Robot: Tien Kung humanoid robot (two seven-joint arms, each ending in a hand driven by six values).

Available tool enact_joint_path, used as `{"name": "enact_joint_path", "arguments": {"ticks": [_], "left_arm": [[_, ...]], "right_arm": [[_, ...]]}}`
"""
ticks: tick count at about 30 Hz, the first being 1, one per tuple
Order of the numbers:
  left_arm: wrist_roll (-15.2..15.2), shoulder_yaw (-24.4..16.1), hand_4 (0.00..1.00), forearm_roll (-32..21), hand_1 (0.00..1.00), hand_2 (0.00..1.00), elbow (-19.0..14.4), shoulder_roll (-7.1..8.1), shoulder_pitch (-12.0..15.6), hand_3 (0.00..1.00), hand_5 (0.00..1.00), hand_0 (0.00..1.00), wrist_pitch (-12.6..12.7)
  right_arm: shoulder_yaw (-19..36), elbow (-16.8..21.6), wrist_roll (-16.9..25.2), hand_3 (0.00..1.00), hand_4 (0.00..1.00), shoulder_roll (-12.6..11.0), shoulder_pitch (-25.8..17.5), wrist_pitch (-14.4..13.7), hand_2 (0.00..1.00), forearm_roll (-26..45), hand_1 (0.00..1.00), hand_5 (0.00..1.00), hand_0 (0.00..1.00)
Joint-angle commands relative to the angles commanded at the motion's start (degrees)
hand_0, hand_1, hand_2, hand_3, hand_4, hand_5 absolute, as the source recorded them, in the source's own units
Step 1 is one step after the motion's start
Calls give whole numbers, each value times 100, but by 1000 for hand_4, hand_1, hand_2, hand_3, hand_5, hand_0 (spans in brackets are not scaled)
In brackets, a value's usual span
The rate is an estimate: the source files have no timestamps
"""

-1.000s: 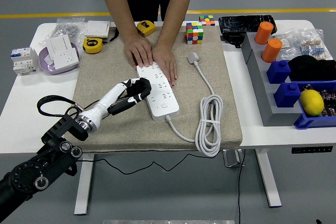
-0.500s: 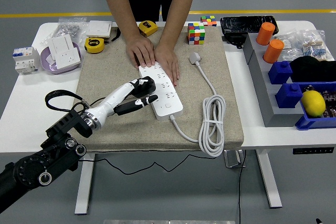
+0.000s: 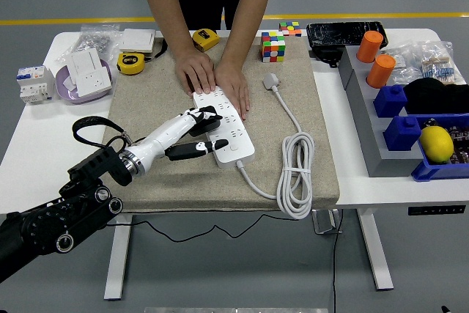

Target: Pick up the plug,place it near the board,insert it into the board,press the button

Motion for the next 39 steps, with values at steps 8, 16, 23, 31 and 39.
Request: {"name": "enact_joint_path", "arguments": {"ticks": [8, 16, 23, 31, 39], "left_arm": [[103, 124, 998, 201, 958, 911, 164, -89, -228, 884, 998, 984, -54], [86, 94, 998, 259, 960, 913, 205, -109, -259, 886, 998, 986, -46], [27, -114, 998, 338, 960, 909, -80, -94, -195, 885, 998, 986, -7], [349, -343, 998, 345, 940, 870, -1037, -88, -84, 876, 998, 946, 167], [2119, -454, 720, 1663, 348, 435, -1830, -140, -118, 867, 368, 351, -861]], "right_arm": [[-12, 0, -13, 809, 998, -16, 5, 7, 774, -61, 843, 981, 998], [0, 0, -22, 808, 998, -22, -16, 9, 773, -101, 840, 980, 996], [41, 0, -27, 807, 998, -15, -27, 3, 771, -128, 842, 979, 995], [23, 0, -19, 806, 998, -13, -2, 7, 772, -88, 839, 980, 994], [-31, 0, -3, 805, 998, -17, 11, 17, 770, -21, 839, 980, 992]]}}
